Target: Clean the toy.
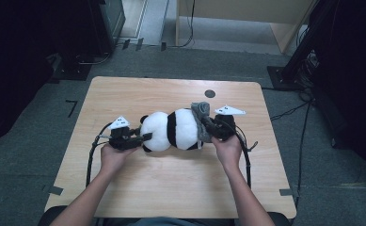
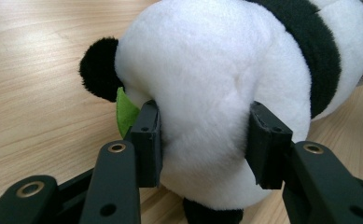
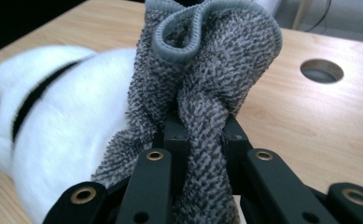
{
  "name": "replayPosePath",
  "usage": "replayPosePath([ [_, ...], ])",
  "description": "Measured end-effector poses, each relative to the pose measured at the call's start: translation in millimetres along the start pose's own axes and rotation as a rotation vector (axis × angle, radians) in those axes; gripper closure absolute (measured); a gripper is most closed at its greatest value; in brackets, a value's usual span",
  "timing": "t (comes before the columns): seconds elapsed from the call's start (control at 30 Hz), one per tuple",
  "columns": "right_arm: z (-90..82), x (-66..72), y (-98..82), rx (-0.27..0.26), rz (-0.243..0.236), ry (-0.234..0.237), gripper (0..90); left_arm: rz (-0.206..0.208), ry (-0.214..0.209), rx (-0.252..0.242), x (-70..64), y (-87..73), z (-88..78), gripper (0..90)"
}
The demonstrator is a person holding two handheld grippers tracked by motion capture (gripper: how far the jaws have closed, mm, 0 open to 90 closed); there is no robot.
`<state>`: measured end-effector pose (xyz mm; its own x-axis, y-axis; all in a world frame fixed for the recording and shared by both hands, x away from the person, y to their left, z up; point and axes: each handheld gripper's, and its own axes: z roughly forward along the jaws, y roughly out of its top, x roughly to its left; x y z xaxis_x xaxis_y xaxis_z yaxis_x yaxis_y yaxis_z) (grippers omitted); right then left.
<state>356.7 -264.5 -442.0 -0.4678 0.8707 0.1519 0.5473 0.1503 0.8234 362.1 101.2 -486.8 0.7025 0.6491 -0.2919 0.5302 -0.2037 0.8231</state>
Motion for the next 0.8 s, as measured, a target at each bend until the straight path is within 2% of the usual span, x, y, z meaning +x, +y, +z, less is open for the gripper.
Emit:
replayPosePath([
  [0.13, 7.3, -4.3, -10.7, 0.038, 0.029, -0.010, 79.5, -0.002, 0.004, 0.003, 3.8, -0.1, -0.3, 53.5],
  [0.27, 20.8, -5.6, -26.0, 0.141, 0.051, 0.009, 79.6, 0.007, 0.011, 0.008, 6.2, 0.3, -1.1, 53.5],
  [0.3, 24.1, -4.8, -30.0, 0.152, 0.055, 0.016, 79.6, 0.010, 0.015, 0.007, 6.7, 0.4, -1.3, 53.5],
  [0.37, 27.0, -3.3, -35.0, 0.140, 0.055, 0.022, 79.7, 0.008, 0.016, 0.003, 8.1, 0.3, -1.8, 53.5],
  [0.57, 29.4, -9.2, -37.3, 0.207, 0.038, 0.016, 79.4, 0.007, 0.007, 0.003, 10.4, 0.4, -3.0, 53.4],
  [0.7, 16.4, -12.5, -28.8, 0.144, 0.060, 0.009, 79.4, -0.002, 0.004, 0.005, 10.7, 0.5, -3.2, 53.4],
  [0.8, 1.2, -8.3, -11.5, 0.082, 0.016, -0.009, 79.3, -0.001, 0.007, 0.006, 10.0, 0.7, -3.4, 53.4],
])
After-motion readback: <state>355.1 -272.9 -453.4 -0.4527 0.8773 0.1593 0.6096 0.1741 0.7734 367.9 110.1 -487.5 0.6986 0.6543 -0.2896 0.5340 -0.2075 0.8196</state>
